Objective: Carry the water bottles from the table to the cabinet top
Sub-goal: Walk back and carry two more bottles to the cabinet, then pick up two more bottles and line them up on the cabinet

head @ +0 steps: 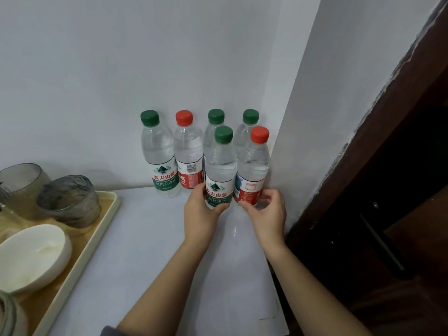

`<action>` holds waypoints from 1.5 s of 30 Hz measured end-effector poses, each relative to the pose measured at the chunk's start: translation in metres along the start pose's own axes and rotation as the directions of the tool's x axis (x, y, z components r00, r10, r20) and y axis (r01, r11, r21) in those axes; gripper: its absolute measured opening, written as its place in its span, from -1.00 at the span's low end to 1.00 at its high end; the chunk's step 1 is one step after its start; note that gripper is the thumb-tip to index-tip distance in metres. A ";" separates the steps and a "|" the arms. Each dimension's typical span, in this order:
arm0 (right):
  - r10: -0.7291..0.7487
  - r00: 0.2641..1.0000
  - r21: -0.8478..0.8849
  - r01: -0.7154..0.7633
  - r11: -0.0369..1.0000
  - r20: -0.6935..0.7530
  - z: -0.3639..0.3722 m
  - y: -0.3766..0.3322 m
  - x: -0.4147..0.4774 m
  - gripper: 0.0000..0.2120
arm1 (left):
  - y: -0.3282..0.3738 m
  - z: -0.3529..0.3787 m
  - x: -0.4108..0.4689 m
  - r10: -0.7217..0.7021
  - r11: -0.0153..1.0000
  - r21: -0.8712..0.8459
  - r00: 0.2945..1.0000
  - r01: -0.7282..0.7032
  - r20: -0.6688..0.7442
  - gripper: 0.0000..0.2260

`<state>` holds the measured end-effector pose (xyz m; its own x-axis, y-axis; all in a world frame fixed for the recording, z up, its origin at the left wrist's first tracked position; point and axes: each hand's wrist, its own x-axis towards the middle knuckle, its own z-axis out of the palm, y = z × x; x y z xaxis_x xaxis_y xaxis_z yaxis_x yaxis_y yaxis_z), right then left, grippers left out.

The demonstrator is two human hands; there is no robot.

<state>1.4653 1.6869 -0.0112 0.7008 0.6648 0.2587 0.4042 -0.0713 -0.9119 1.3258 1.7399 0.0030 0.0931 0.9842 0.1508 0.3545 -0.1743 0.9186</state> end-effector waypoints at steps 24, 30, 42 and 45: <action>-0.003 0.984 -0.277 0.053 0.959 0.177 -0.021 -0.007 -0.026 -0.20 | 0.014 -0.015 -0.027 -0.086 0.952 0.296 0.996 0.071 0.037 -0.14; 0.065 0.803 -0.501 0.304 0.810 0.592 -0.039 -0.028 -0.071 -0.15 | 0.006 -0.058 -0.112 -0.211 0.778 0.580 0.970 0.241 -0.121 -0.19; -0.165 0.108 0.011 0.805 0.594 0.980 -0.022 -0.070 -0.215 -0.25 | 0.004 -0.134 -0.326 -0.425 0.522 0.488 0.709 0.700 -0.562 -0.27; -0.205 -0.069 0.163 0.855 0.492 0.976 -0.020 -0.081 -0.256 -0.25 | -0.001 -0.146 -0.378 -0.492 0.455 0.385 0.588 0.803 -0.643 -0.28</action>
<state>1.2646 1.5077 0.0023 -0.7048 0.6950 -0.1422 0.7022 0.6550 -0.2792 1.1548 1.3728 -0.0016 -0.7175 0.6846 -0.1286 0.5946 0.6982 0.3987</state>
